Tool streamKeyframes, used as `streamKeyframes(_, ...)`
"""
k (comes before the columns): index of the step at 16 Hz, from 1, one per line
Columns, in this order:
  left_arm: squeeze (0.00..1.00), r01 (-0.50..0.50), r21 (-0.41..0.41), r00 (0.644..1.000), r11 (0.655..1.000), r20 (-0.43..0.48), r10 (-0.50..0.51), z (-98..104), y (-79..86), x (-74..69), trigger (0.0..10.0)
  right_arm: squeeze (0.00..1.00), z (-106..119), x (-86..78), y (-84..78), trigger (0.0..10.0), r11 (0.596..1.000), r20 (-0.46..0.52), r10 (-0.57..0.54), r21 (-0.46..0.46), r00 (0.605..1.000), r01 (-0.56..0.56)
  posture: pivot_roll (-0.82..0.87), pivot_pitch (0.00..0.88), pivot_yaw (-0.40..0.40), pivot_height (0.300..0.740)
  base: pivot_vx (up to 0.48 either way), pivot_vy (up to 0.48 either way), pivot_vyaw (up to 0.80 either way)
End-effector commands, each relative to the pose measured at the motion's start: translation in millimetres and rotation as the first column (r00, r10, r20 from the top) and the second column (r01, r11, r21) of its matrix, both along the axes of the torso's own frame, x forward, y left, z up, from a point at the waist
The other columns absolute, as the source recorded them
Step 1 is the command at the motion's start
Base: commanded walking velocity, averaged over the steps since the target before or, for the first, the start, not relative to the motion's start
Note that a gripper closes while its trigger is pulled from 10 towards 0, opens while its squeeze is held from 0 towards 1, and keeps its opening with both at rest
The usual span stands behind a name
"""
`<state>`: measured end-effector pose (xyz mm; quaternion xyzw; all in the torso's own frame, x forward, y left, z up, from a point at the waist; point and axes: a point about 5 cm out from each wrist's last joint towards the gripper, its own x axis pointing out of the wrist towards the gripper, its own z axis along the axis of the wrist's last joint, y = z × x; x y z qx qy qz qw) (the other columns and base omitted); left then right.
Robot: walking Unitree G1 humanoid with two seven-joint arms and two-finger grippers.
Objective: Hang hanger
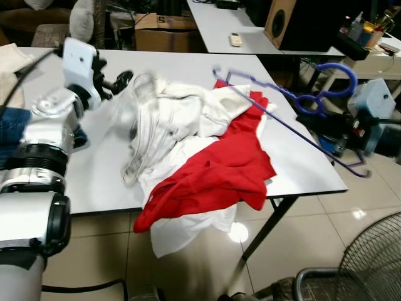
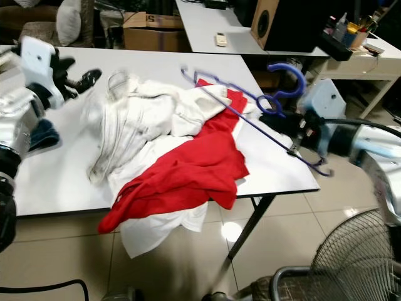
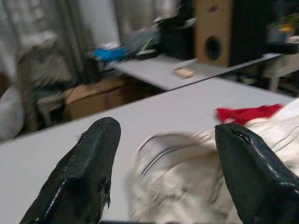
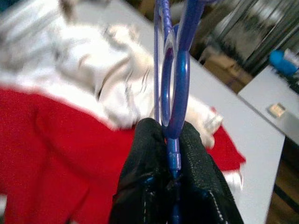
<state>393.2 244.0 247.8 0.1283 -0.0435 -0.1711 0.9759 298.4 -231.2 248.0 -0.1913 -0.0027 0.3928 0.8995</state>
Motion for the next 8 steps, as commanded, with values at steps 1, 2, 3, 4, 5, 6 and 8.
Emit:
streamKeyframes(1, 1.00, 0.061, 0.008, 0.997, 0.998, 0.046, -0.061, 11, -6.1, -1.3, 10.0, 0.00, 10, 3.4, -4.5, 10.0, 0.999, 0.027, -0.033, 0.043, 0.999, 0.032, -0.10, 0.000, -0.048, 0.740, 0.000, 0.000, 0.00)
streamKeyframes(2, 1.00, 0.089, 0.004, 0.994, 0.996, 0.064, -0.090, 16, -9.5, -2.3, 10.0, 0.00, 11, 4.4, -3.1, 10.0, 0.997, 0.027, -0.028, 0.073, 0.999, 0.026, -0.10, 0.000, -0.049, 0.740, 0.000, 0.000, 0.00)
streamKeyframes(3, 1.00, 0.099, 0.006, 0.992, 0.995, 0.074, -0.100, 19, -11.4, -3.1, 10.0, 0.00, 11, 3.7, -2.9, 10.0, 0.997, 0.024, -0.021, 0.080, 0.999, 0.019, -0.11, 0.000, -0.045, 0.740, 0.000, 0.000, 0.00)
streamKeyframes(4, 1.00, 0.110, 0.013, 0.989, 0.994, 0.097, -0.111, 24, -14.3, -4.4, 10.0, 0.00, 11, 2.2, -4.2, 10.0, 0.996, 0.023, -0.031, 0.082, 0.999, 0.029, -0.11, 0.000, -0.040, 0.740, 0.000, 0.000, 0.00)
streamKeyframes(5, 1.00, 0.166, -0.001, 0.978, 0.986, 0.128, -0.164, 30, -22.3, -8.3, 10.0, 0.00, 8, 0.6, -9.6, 10.0, 0.989, 0.036, -0.117, 0.099, 0.993, 0.113, -0.13, 0.000, -0.028, 0.740, 0.000, 0.000, 0.00)
streamKeyframes(6, 1.00, 0.276, -0.078, 0.954, 0.958, 0.140, -0.263, 31, -37.6, -13.0, 10.0, 0.00, 6, -0.1, -12.2, 10.0, 0.974, 0.038, -0.184, 0.139, 0.982, 0.177, -0.13, 0.000, -0.025, 0.740, 0.000, 0.000, 0.00)
streamKeyframes(8, 1.00, 0.556, -0.141, 0.831, 0.819, 0.061, -0.554, 9, -81.6, -31.6, 10.0, 0.00, 1, -4.9, -13.3, 10.0, 0.945, 0.027, -0.270, 0.200, 0.962, 0.260, -0.16, 0.000, -0.004, 0.740, 0.000, 0.000, 0.00)
